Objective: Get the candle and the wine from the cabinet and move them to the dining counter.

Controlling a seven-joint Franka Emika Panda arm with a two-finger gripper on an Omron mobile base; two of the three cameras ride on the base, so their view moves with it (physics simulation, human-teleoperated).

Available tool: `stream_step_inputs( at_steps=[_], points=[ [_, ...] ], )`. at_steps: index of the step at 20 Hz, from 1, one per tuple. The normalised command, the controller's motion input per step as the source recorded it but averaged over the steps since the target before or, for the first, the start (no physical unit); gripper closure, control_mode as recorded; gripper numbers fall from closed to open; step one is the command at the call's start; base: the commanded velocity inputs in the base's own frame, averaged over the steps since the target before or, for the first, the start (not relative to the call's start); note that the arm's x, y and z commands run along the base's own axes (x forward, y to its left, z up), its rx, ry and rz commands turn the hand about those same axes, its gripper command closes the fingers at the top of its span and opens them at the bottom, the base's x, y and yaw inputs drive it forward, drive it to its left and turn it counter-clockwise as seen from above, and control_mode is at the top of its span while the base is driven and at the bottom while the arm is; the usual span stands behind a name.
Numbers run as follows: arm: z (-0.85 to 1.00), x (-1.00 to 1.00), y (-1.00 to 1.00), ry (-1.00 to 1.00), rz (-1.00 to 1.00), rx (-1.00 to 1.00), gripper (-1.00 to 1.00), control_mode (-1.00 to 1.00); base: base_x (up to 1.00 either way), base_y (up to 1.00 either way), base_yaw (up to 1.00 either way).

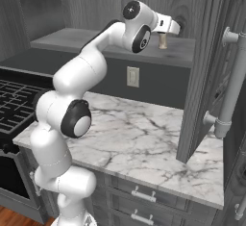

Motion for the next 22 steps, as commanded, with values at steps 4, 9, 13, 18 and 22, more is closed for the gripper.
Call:
stream_step_inputs(
  at_steps=[4,9,13,18,22],
  points=[
    [-0.03,0.11,0.0,0.0,0.0,0.0,-1.0,-1.0,0.0,0.0,0.0],
    [-0.02,0.06,0.0,0.0,0.0,0.0,-1.0,-1.0,0.0,0.0,0.0],
    [-0.03,0.05,0.0,0.0,0.0,0.0,-1.0,-1.0,0.0,0.0,0.0],
    [-0.05,0.05,-0.02,0.0,0.0,0.0,-1.0,-1.0,0.0,0.0,0.0],
    [-0.08,0.09,-0.02,0.0,0.0,0.0,-1.0,-1.0,0.0,0.0,0.0]
  ],
)
